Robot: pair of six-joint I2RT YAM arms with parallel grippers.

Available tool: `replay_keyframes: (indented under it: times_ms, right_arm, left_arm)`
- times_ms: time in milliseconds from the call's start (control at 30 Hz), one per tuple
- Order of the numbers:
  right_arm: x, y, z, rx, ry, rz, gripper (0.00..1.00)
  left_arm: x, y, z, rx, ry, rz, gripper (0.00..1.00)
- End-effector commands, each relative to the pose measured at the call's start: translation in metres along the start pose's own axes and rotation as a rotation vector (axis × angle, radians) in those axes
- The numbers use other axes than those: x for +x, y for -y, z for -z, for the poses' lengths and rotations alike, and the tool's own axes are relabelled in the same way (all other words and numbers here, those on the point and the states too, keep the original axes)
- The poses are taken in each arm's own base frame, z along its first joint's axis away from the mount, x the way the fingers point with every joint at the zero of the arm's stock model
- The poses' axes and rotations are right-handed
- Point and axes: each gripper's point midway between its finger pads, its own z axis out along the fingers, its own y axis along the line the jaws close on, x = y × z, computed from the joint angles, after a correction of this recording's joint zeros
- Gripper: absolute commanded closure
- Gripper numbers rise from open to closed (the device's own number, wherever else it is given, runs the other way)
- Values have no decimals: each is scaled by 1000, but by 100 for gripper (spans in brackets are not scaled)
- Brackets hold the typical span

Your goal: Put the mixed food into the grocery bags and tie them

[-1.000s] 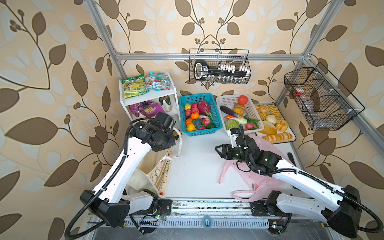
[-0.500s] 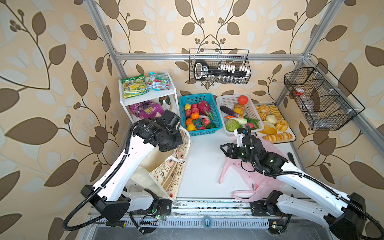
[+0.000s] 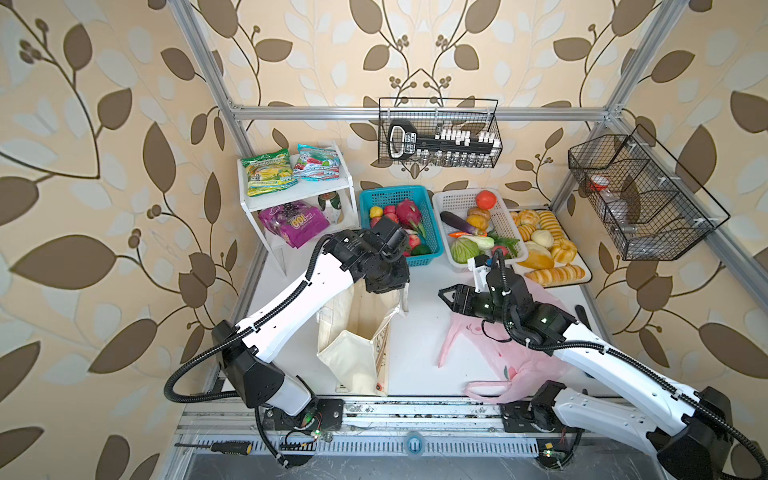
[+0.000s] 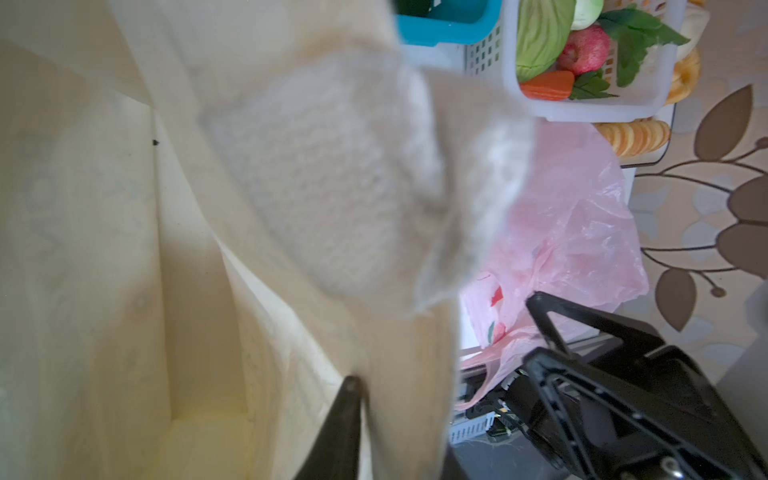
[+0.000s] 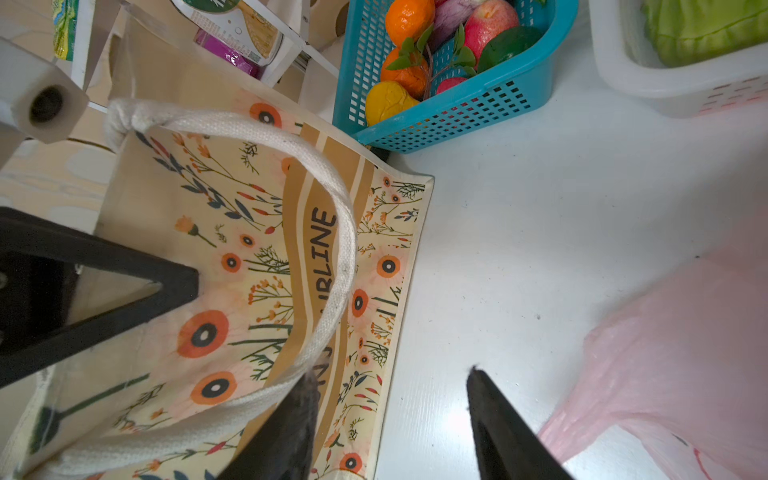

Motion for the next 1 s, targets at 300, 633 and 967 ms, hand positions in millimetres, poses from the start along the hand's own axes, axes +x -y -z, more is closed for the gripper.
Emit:
replay_keyframes:
  times_ms: [300, 633, 967]
  right_arm:
    - [-19, -108, 2, -214, -48, 80, 37]
    - [1, -126, -48, 44, -100, 225, 35]
    - [4, -126, -68, 125, -164, 349, 71]
  left_arm:
    - [-48, -24, 152, -76, 524, -229, 40]
    - [-37, -158, 172, -438, 540, 0, 3]
    - [-25, -133, 75, -99, 190, -2, 23]
